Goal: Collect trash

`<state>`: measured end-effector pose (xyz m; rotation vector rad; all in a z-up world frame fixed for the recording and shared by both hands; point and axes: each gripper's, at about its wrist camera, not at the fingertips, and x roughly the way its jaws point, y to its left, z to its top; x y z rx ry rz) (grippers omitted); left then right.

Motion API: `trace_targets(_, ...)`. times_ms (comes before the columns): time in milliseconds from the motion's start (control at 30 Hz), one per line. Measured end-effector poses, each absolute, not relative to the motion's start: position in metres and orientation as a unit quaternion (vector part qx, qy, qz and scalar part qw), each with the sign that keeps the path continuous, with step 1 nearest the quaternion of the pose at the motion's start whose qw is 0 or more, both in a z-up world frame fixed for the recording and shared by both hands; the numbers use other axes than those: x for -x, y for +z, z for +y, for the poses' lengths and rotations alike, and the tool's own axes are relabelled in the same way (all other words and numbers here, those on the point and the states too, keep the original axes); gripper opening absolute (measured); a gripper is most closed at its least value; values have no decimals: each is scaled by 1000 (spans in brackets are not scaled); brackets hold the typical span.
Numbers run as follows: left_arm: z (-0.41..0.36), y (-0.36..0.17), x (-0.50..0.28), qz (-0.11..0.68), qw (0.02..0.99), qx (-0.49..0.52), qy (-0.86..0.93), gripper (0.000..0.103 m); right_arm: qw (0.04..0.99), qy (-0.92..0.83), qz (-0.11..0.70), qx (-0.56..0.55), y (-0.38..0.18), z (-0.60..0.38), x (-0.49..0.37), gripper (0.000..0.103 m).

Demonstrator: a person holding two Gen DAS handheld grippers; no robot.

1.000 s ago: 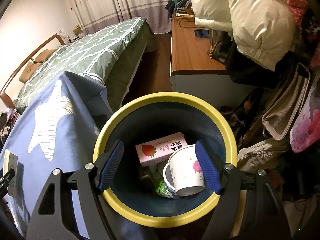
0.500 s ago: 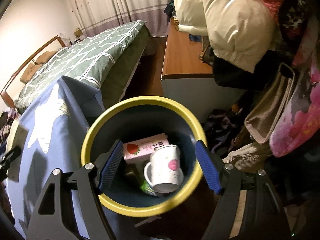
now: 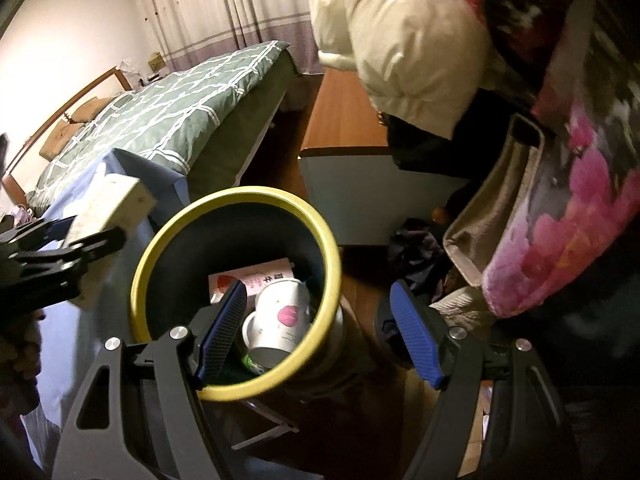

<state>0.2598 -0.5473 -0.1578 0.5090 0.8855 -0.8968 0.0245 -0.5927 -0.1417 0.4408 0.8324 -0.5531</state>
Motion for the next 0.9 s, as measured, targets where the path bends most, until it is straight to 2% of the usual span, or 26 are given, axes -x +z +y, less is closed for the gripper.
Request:
trace_targets(167,-573,-173,-257,428,772,-233,-409,75,853,-266,394,-215,-143,-600,-14,70)
trace_targets(367,-558,-160,-255,418,794,-209,-390,90,855,-266,392,-211,-141,-600,-5,70)
trace_targets(433,-538,-146,-253,406,807,-198,-380,92,856,-263,395,-205,-140,-597,-4,71)
trace_targets(567,-470,-110,-242,379,842,-155,-351,98,863,-247,398,-191,-135,-581,-2,71)
trace_targets(900,-259,-51,-173,331,905,-64,-260,98,908,-160,359,-147,-91,-511,7,75)
